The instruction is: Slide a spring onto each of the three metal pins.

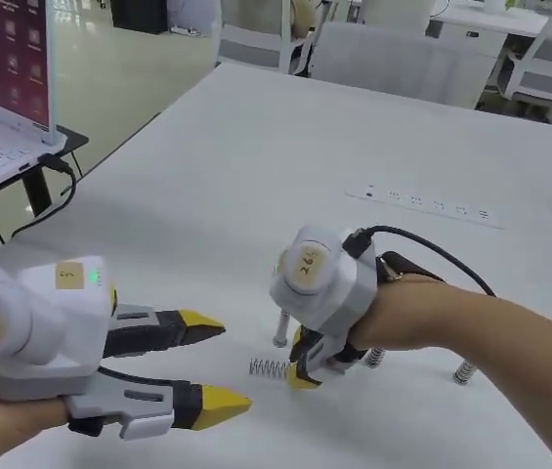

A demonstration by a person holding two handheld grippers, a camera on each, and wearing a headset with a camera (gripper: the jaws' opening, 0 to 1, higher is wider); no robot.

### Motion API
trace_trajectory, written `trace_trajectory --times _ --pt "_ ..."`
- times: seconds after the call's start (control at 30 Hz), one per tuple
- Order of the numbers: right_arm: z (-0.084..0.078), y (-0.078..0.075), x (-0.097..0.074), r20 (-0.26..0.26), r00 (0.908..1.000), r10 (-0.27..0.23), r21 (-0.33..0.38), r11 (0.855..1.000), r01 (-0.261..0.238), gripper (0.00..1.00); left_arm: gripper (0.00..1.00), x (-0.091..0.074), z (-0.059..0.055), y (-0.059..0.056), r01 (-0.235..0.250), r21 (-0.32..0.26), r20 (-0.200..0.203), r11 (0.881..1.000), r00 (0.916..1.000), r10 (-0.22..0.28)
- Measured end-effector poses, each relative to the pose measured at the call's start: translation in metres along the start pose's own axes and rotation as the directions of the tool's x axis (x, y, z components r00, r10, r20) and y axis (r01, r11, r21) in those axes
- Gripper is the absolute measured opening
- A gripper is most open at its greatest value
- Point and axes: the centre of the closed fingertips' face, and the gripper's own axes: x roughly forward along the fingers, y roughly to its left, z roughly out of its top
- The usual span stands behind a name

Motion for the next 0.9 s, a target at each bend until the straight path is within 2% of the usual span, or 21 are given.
trace_trajectory --times 0.2,0.47,0.7,0.9 --pt "-0.004 0.002 0.005 -0.020 0.9998 0.003 -0.013 1.000 -0.004 0.11 0.42 -0.001 0.000 0.001 0.000 0.000 -0.001 1.000 1.0000 0.000" --pt "-0.002 0.003 0.004 -0.013 0.9999 -0.006 -0.018 1.000 0.006 0.08 0.41 -0.003 -0.001 0.000 -0.002 0.000 -0.006 1.000 1.0000 0.002" --pt "-0.006 0.011 -0.006 -0.013 0.9999 0.008 -0.004 1.000 -0.008 0.08 0.41 0.000 -0.002 -0.002 0.006 0.000 -0.012 1.000 0.9999 -0.006" --pt "-0.004 0.019 -0.023 0.011 0.9996 0.027 0.017 0.999 -0.027 0.08 0.40 0.007 -0.001 -0.007 0.029 0.009 -0.019 1.000 0.9994 -0.029"
